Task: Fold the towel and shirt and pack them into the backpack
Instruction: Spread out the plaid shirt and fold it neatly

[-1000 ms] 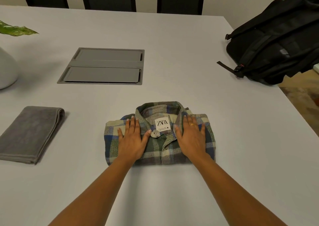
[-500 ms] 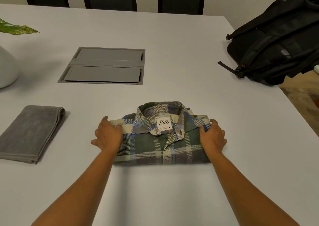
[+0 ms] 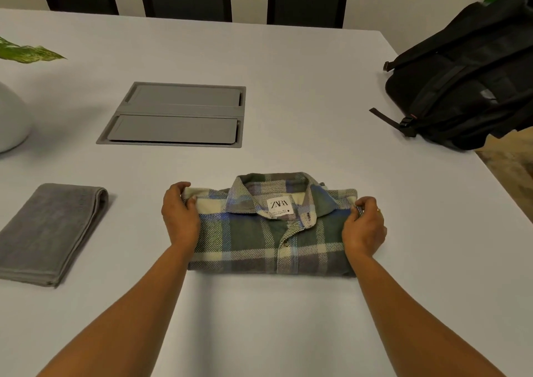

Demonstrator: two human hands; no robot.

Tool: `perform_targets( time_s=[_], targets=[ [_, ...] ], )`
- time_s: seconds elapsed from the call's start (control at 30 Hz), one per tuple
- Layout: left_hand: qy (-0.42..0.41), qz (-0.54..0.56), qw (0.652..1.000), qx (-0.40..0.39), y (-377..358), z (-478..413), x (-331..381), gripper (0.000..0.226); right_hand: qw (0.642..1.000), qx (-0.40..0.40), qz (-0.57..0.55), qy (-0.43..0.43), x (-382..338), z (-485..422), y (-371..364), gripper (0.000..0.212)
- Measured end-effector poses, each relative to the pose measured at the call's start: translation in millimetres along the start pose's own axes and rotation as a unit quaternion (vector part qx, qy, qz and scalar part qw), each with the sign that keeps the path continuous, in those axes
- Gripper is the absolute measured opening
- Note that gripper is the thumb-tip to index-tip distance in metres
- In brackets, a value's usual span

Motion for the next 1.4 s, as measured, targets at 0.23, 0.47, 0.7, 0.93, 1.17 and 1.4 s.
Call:
perform_targets(
  time_s=[0.23,0.47,0.7,0.93,1.17,1.4],
  targets=[
    [0.045,-0.063,0.997,-0.026,-15.9,-0.4,-32.1,0.027,0.997,-0.053,0.055,0.005,9.6,-8.2,-23.1,0.021],
    [0.026,-0.158,0.987,-0.024,-14.3,3.2,-15.7,0.036,0.991,-0.066,0.115,-0.012,5.0,-10.0,-17.3,0.026],
    [-0.168,-0.206,0.951,-0.159,-44.0,55.6,36.8,0.071,0.984,-0.099,0.034,0.142,-52.5,39.3,-19.3,0.049],
    [-0.129,-0.349,0.880,-0.294,-71.8,61.1,8.8,0.090,0.935,-0.254,0.169,0.183,-50.3,56.6,-50.7,0.069],
    [-0.123,-0.344,0.882,-0.299,-72.1,62.0,6.7,0.089,0.925,-0.268,0.196,0.186,-53.3,58.3,-51.8,0.069],
    [-0.111,-0.349,0.884,-0.291,-51.7,75.1,-1.4,0.095,0.917,-0.284,0.195,0.200,-54.2,75.1,-47.6,0.070]
  ],
)
Point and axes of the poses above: each hand's wrist, its own z-axis away from the middle knuckle, its own y-axis out of the back of the hand, x = y × z, the point moved 4 cm from there along -z, towards the middle knuckle, and after that the axes turned 2 degrees about z, right-handed, at the moved point
